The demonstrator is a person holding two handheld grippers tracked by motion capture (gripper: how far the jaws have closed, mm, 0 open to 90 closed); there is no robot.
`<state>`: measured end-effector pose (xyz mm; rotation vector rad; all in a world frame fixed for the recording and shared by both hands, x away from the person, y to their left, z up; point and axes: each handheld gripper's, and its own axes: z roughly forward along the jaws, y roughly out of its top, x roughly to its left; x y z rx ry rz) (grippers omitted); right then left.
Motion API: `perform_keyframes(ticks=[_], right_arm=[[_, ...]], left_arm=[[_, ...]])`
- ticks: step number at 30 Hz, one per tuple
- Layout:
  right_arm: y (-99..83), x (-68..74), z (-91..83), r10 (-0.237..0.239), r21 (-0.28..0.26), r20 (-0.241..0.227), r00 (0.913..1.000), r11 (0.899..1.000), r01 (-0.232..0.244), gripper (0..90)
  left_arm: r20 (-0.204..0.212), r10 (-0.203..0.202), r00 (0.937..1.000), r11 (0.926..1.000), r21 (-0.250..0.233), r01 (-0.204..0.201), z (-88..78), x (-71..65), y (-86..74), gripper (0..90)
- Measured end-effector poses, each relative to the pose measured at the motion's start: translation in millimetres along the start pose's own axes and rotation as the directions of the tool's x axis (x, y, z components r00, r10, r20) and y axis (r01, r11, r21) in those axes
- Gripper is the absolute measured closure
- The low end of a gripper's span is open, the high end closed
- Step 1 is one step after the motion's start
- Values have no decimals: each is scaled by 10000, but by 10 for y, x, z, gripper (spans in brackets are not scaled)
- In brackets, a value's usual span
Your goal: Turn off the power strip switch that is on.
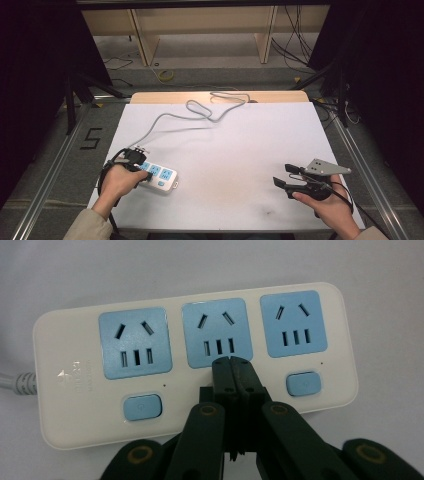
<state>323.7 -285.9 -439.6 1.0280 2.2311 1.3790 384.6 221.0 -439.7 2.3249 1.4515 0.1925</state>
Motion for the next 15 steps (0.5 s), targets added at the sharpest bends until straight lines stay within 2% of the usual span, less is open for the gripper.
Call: perform_keyframes(ticks=[15], right_arm=[[1,2,1,-12,34,11,10000,10000,12,333]], left_arm=[[-70,67,10000,9999,127,-66,4,-11,13,900]])
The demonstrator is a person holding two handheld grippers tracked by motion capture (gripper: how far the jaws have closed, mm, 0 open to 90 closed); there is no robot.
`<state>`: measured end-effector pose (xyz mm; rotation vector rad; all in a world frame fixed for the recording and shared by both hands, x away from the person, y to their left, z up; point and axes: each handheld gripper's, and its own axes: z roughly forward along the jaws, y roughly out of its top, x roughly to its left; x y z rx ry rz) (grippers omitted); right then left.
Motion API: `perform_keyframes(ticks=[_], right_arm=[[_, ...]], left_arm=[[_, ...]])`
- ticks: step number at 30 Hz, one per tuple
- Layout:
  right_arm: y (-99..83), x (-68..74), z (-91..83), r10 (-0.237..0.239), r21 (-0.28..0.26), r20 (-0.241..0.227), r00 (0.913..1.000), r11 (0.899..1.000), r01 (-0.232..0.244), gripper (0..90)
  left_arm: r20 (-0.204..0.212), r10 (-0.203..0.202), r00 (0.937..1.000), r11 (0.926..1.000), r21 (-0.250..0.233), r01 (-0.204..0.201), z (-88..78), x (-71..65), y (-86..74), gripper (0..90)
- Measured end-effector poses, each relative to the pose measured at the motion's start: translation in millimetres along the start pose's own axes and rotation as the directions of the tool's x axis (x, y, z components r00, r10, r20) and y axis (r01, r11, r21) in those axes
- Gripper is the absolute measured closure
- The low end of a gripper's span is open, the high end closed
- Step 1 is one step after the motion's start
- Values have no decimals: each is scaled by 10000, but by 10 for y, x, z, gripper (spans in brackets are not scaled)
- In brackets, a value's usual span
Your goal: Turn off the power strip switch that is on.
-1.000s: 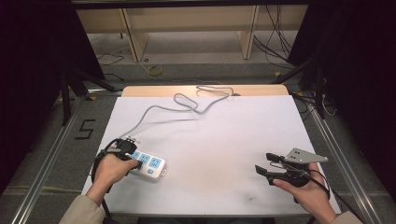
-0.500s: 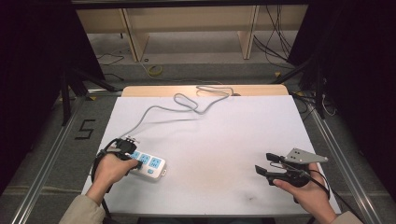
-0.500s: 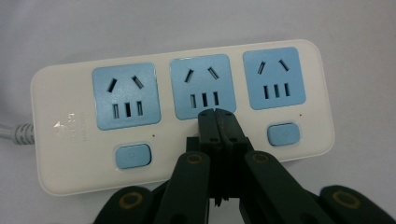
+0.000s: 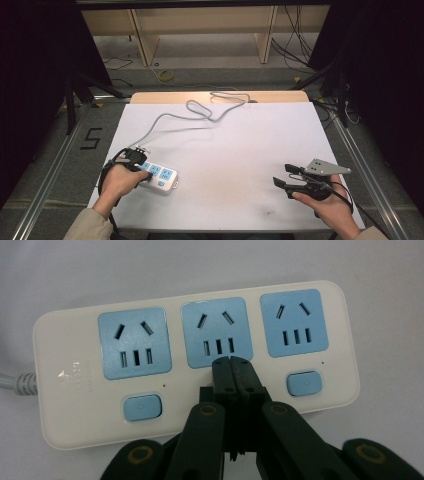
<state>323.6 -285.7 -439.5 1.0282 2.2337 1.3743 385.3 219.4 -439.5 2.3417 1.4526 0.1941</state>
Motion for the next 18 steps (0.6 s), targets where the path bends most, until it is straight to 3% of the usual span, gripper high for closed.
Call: perform_keyframes(ticks=[18], right_arm=[[1,1,1,-1,-1,-2,10000,10000,1,333]], left_arm=[[16,-18,10000,9999,104,18,12,1,20,900]])
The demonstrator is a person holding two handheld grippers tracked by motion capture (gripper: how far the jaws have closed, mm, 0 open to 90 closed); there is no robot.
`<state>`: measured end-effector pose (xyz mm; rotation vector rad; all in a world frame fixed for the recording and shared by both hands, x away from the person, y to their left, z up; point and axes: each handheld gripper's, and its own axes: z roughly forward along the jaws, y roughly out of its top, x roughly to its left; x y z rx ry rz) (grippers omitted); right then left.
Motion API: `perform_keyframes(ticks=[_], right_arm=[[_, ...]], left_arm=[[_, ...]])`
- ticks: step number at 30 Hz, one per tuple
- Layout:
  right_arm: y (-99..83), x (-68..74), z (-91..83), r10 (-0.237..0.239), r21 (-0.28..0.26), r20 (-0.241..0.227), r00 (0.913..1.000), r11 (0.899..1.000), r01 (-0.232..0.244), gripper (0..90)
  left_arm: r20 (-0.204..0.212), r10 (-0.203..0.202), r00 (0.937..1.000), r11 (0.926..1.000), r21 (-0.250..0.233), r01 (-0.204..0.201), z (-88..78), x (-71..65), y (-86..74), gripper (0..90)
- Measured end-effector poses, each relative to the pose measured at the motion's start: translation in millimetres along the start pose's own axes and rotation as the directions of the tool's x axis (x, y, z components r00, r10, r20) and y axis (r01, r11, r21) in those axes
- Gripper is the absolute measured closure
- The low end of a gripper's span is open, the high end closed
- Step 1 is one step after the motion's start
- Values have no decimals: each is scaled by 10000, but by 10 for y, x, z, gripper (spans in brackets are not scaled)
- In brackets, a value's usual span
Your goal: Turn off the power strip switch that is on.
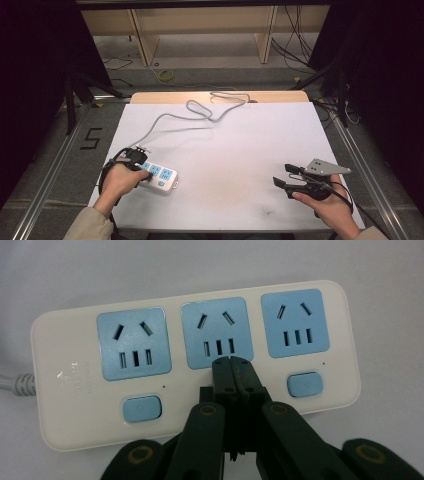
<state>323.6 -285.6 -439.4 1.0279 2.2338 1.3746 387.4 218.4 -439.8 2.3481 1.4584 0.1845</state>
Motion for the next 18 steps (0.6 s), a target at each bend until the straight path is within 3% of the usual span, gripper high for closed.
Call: perform_keyframes(ticks=[6,8,10,13,14,15,18], right_arm=[[-1,0,-1,2,-15,7,10000,10000,-2,333],[-2,-1,-2,-3,-41,10,10000,10000,3,333],[-1,-3,-5,-4,-23,-13,10000,10000,3,333],[-1,-2,-6,-4,-20,-21,10000,10000,4,333],[-2,-2,-8,0,-7,-23,10000,10000,0,333],[-2,-2,-8,0,-9,-27,10000,10000,0,333],[-2,-2,-2,-4,-35,-26,10000,10000,4,333]], left_arm=[[158,19,9999,10000,-33,-19,17,-33,14,900],[19,-24,10000,10000,-34,24,16,-43,18,900],[-368,203,9991,9998,-3,-203,13,-68,26,900],[-200,-31,9998,10000,-69,29,14,-41,23,900],[-307,-26,9995,10000,-96,23,8,-22,19,900],[-675,-10,9977,10000,-48,7,4,-10,15,900],[-556,158,9983,9999,-54,-161,6,-3,7,900]])
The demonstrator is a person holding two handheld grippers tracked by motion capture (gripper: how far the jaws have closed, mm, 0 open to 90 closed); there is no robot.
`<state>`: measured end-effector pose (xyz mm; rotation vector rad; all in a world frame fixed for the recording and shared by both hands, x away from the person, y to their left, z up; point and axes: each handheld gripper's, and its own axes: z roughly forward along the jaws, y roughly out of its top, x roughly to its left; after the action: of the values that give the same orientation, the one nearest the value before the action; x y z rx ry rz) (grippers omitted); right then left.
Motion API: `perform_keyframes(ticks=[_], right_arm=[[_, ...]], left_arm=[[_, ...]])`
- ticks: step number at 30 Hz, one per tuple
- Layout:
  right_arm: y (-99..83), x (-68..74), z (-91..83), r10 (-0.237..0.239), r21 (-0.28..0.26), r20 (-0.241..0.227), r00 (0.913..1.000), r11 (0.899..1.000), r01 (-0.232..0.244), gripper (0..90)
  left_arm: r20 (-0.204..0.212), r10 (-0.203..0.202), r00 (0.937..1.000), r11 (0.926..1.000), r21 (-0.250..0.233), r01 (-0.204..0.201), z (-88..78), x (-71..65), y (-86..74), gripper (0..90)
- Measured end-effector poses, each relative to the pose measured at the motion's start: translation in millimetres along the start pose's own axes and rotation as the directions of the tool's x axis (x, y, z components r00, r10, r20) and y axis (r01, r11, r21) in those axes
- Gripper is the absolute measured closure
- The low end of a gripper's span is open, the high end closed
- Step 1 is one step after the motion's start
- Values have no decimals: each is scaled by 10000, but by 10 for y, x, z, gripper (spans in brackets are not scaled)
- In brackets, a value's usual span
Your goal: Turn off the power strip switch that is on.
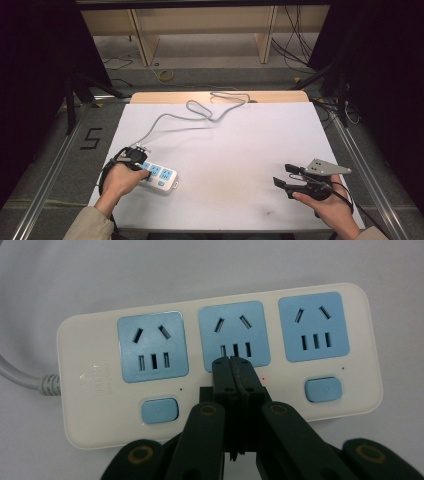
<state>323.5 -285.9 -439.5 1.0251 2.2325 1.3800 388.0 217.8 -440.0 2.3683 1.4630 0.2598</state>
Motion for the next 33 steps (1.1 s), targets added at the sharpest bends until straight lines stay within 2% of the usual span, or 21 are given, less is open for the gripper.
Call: perform_keyframes(ticks=[2,15,26,33], right_arm=[[1,2,3,4,45,2,10000,10000,-4,333],[2,-2,-1,5,19,-6,10000,10000,-5,334],[3,0,-2,1,27,7,10000,10000,-1,335],[3,-1,-1,9,9,-9,10000,10000,-9,335]], left_arm=[[70,-89,9999,10000,34,88,-2,11,1,900],[-76,-29,10000,10000,-24,29,-3,-13,-3,900],[-9,-37,10000,10000,-13,37,-9,4,-9,900],[-84,-91,9999,9999,-145,90,-34,13,-7,900]])
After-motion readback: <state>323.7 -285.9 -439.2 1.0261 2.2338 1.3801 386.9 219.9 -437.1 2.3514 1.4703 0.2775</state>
